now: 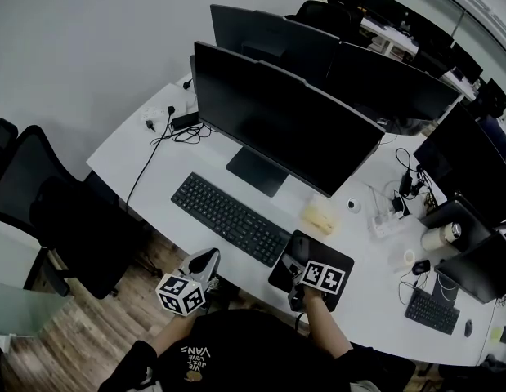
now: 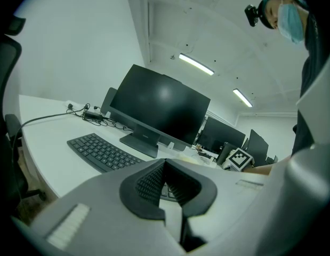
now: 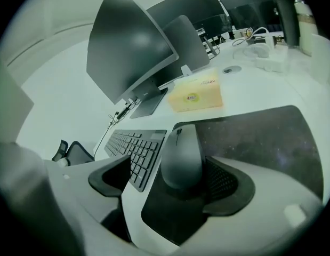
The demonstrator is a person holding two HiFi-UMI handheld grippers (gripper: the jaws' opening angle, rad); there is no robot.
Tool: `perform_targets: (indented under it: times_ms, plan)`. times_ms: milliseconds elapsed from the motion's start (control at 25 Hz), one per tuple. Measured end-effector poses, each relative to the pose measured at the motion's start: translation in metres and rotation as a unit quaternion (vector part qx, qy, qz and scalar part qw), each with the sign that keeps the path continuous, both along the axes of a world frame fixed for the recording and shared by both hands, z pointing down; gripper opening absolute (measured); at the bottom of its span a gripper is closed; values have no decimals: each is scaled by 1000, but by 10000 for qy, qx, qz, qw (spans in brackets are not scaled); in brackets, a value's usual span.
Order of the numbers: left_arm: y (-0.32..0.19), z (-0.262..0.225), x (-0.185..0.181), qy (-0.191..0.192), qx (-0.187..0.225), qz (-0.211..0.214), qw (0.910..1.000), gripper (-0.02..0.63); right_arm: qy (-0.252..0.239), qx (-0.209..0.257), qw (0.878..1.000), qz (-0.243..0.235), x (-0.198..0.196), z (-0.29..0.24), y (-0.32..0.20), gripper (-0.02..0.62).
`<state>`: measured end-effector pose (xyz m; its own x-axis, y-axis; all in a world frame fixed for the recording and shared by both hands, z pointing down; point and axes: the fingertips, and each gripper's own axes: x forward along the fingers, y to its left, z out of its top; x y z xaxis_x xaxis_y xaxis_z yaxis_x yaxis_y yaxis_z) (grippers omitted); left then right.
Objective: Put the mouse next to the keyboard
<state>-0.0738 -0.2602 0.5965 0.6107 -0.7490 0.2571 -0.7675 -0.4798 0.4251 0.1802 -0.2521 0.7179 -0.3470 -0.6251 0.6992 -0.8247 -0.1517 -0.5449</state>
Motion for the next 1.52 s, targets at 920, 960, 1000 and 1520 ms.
perform_targets:
  times_ms: [920,960,1000,1520]
  plan:
    - [21,-8,14,-64,171,-130,9997,2,467,841,9920,-813,-7,-49,12,416]
    - [23,-9,15,-65,185,-133,9997,2,503,984,9903,-844,-7,-58,12,409]
    - [25,-10,16,-63,202,-134,9997,2,536,1157,9879,-886,-8,-68,11,400]
    - [48,-36,19,18,532,-200,9984,2,977,2895,9472,-971,-16,-174,26,82]
